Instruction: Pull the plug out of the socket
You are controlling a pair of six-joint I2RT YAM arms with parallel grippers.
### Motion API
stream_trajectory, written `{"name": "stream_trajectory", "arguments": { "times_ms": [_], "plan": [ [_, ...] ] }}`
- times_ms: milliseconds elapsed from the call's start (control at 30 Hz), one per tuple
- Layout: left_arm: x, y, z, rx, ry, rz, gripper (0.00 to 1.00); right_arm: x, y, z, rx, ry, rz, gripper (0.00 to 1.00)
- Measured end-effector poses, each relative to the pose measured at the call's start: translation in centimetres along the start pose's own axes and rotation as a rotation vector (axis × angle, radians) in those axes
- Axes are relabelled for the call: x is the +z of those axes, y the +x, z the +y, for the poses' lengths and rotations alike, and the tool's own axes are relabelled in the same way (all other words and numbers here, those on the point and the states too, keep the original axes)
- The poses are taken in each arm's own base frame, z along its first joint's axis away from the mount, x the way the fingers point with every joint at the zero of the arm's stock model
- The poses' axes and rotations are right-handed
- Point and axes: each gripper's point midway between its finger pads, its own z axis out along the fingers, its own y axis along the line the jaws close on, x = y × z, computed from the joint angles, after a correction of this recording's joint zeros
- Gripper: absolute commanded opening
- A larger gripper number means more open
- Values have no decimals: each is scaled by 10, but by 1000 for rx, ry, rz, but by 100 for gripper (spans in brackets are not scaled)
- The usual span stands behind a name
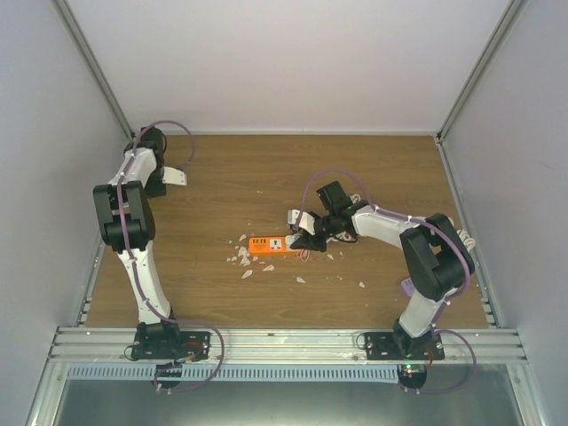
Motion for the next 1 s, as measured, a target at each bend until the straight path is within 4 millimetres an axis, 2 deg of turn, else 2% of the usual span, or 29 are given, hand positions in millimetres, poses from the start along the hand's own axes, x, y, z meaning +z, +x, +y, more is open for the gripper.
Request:
{"name": "stream_trajectory", "arguments": {
  "times_ms": [267,467,600,700,800,867,1000],
  "plan": [
    [-1,-7,-2,-5,8,-17,83,0,0,-1,2,-3,2,3],
    [-6,-14,-4,-24,26,-55,85,0,-1,-1,2,-2,2,4],
    [-19,-25,-3,-55,40,-125,85,0,-1,0,1,-3,2,4],
    [-36,-38,-10,-69,67,-199,84,1,-1,0,-1,-2,3,4],
    [-62,-58,-17,-94,87,-298,82,1,-1,0,-3,-1,5,4],
    [-82,-74,-22,-107,98,-373,81,1,-1,0,-3,0,6,4],
    [-131,-119,-39,-130,135,-572,81,0,-1,0,-9,7,9,4]
  ]
}}
